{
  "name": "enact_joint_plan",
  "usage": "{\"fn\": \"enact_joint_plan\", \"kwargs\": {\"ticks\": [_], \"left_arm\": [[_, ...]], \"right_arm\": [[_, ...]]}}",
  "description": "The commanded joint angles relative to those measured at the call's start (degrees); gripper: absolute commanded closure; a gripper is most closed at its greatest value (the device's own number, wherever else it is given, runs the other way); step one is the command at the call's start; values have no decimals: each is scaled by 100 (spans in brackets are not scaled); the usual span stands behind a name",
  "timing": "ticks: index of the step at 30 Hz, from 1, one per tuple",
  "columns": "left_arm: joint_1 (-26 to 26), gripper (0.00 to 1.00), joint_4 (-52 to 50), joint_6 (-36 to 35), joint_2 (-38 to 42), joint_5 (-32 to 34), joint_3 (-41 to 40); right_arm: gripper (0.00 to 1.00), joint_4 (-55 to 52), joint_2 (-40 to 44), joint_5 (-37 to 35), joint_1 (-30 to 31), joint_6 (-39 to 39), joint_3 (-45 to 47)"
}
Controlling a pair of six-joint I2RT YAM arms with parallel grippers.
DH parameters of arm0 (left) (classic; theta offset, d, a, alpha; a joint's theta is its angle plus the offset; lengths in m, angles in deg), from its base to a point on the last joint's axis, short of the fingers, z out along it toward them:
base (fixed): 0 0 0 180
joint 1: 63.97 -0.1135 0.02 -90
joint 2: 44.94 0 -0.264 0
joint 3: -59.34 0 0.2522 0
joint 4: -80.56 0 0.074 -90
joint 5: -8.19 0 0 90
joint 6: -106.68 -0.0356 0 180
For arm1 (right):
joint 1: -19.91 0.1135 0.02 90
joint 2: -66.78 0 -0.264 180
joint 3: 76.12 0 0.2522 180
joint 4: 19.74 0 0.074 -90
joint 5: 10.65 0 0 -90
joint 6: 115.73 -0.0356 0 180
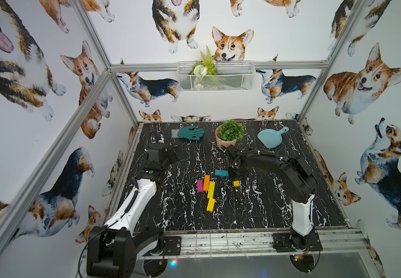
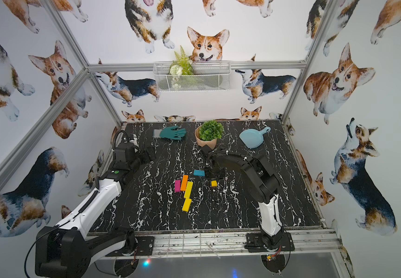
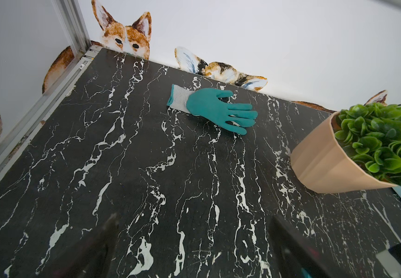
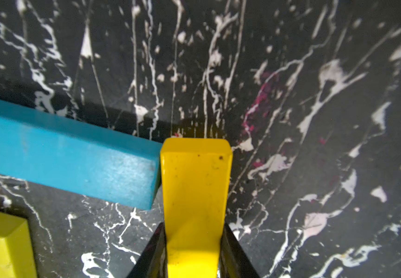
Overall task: Assemble the letter p with building blocks
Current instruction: Assemble the building block at the center of the board.
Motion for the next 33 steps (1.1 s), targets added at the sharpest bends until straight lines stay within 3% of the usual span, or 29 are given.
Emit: {"fn": "enact_joint_plan", "kwargs": {"ticks": [1, 6, 11, 18, 28, 33], "left_arm": [[-1, 0, -30, -46, 17, 62, 22], [-1, 0, -10, -35, -10, 41, 25], [-2, 0, -32, -54, 0, 52, 35], [-5, 0, -37, -70, -32, 53, 91], [-9, 0, -178, -177, 41, 258, 231], [-9, 0, -244, -213, 68, 269, 306]], "right_arm": [[64, -87, -46, -141, 6, 128, -76], [63, -113, -108, -175, 6, 155, -167], [50, 102, 254, -325, 52, 129, -37], [43, -4, 681, -400, 222, 252, -172], [41, 473, 385, 604, 572, -187, -256], [40, 494, 171, 704, 602, -327, -287]]}}
